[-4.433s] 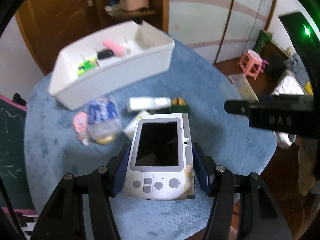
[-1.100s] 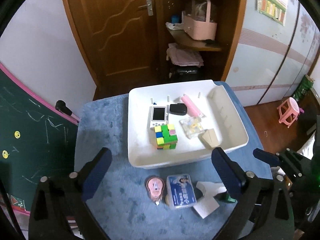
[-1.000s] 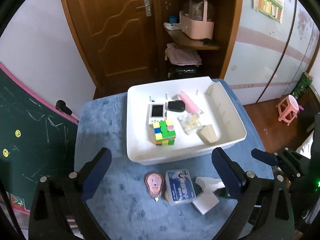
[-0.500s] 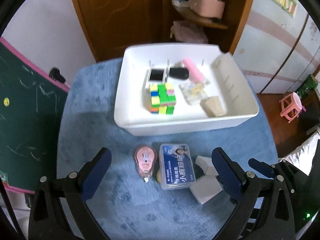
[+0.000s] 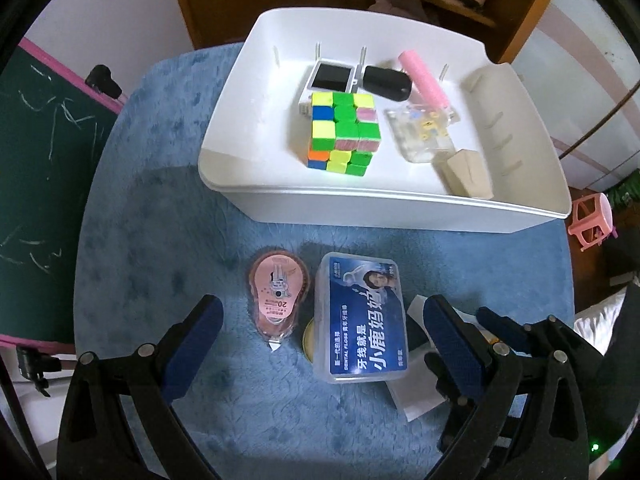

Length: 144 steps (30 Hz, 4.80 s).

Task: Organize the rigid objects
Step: 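Grasp the blue dental floss box with the left tool while the right tool grasps the white plug, then carry floss box and white plug into the tray and open both tools, then grasp the white square packet with the left tool while the right tool grasps the green jar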

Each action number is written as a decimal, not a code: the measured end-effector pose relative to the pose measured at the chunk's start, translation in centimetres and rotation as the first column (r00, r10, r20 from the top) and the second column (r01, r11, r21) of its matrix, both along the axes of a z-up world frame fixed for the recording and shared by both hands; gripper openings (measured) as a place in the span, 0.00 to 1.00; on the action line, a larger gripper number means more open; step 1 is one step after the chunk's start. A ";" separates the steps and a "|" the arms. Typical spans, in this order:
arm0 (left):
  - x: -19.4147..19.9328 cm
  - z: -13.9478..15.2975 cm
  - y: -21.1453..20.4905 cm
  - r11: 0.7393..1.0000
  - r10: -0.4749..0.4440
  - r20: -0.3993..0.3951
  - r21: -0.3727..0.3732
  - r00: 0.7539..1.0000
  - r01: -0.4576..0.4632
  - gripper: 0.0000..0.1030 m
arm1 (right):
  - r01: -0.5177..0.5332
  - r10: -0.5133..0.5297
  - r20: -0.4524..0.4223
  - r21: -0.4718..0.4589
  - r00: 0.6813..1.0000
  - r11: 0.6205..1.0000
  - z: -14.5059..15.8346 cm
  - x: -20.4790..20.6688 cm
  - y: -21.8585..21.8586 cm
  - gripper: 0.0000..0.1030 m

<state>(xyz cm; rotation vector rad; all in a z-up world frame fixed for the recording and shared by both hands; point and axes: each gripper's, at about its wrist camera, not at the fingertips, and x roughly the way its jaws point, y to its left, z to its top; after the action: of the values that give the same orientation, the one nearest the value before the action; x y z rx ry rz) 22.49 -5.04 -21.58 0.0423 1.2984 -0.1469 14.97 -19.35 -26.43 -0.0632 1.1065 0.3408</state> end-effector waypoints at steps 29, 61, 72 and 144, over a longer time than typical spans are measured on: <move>0.8 -6.0 -3.6 0.979 -0.067 -0.168 0.181 0.984 0.097 0.70 | 0.026 -0.019 -0.058 0.117 0.998 0.993 -1.4 3.6 -2.7 0.22; -1.2 19.1 1.1 0.990 -0.136 0.372 0.020 0.918 0.138 0.69 | 0.102 -0.135 0.196 0.167 0.971 0.981 18.3 -1.1 -2.7 0.20; 6.2 21.8 -2.2 0.993 -0.063 0.459 -0.057 0.886 0.100 0.69 | 0.200 -0.243 0.302 0.166 0.922 0.966 27.5 5.5 -5.5 0.20; 0.8 14.8 -2.1 0.985 -0.168 0.385 0.038 0.907 0.167 0.98 | 0.377 -0.387 0.044 0.146 0.921 0.914 17.0 11.0 -8.1 0.51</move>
<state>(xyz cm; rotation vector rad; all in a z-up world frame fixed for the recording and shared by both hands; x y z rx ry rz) 23.29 -7.12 -6.76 0.1788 0.8967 -0.2695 25.98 -27.43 -9.47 0.2589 0.9958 0.0589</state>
